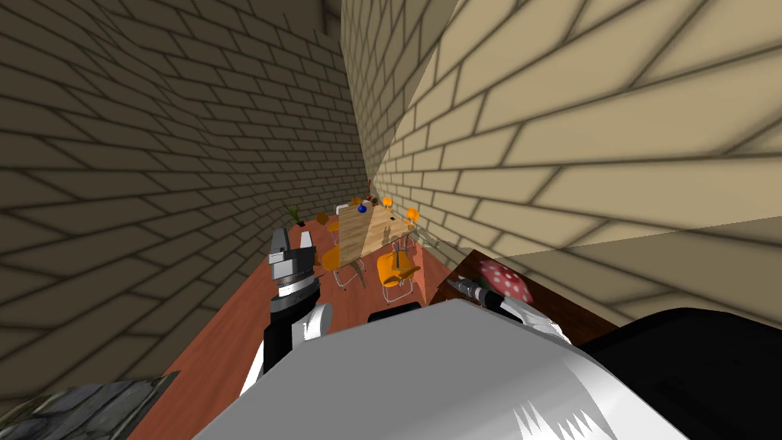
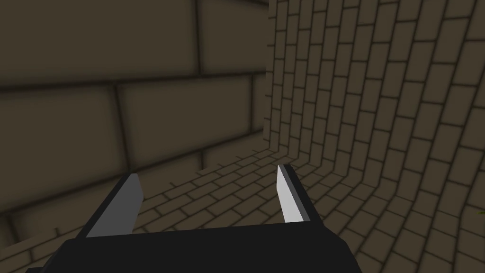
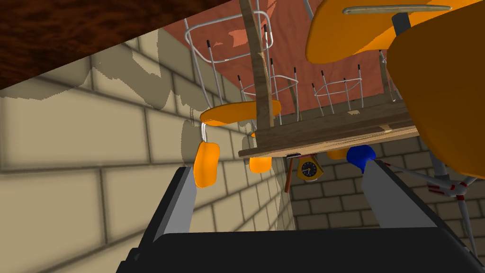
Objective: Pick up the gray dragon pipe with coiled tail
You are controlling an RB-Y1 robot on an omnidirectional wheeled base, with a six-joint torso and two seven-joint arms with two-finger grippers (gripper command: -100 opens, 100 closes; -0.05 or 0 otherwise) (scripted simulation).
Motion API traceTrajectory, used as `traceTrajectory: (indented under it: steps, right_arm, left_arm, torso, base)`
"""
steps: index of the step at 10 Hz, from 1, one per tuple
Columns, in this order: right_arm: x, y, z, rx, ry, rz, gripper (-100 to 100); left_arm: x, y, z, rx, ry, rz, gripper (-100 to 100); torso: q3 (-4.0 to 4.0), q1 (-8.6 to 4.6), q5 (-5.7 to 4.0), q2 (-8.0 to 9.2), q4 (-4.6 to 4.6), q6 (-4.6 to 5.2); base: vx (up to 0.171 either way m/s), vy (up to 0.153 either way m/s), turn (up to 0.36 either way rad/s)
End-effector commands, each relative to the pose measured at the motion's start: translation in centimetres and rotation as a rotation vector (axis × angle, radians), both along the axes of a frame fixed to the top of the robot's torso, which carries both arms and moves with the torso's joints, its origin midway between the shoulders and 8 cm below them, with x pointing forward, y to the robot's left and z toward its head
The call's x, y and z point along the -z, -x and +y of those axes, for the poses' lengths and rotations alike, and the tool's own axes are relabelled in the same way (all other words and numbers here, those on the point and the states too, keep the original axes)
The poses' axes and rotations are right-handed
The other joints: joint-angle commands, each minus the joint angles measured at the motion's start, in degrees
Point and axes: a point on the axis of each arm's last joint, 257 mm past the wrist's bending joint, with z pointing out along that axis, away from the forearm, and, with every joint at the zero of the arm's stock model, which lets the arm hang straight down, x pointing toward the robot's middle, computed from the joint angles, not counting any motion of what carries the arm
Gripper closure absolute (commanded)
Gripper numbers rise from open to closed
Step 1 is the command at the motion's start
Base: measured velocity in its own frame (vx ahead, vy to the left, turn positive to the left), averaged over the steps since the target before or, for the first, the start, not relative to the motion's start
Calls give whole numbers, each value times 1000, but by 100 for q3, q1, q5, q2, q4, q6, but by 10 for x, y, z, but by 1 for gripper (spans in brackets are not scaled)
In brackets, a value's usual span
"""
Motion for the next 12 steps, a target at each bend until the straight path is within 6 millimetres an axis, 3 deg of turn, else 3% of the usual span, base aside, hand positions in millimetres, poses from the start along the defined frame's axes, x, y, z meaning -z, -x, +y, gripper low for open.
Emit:
traceTrajectory:
  steps: [1, 4, 6, 12]
  right_arm:
    - [12, 11, -9, -10, 32, 42, -100]
    - [37, 41, -29, -4, 80, 139, -100]
    - [40, 47, -32, 4, 80, 152, -100]
    - [85, 123, -60, 29, 145, 361, -100]
  left_arm:
    - [0, 0, 0, 0, 0, 0, 0]
    - [0, 0, 0, 0, 0, 0, 0]
    - [0, 0, 0, 0, 0, 0, 0]
    - [0, 0, 0, 0, 0, 0, 0]
  torso:
    - [0, 0, 0, 0, 0, 0]
    - [0, 0, 0, -1, 0, -2]
    - [0, -1, 0, 0, 0, -1]
    - [1, -4, -1, 2, 1, 0]
  base:
    - [16, 2, 82]
    - [15, -1, 75]
    - [10, -4, 17]
    - [11, -12, 55]
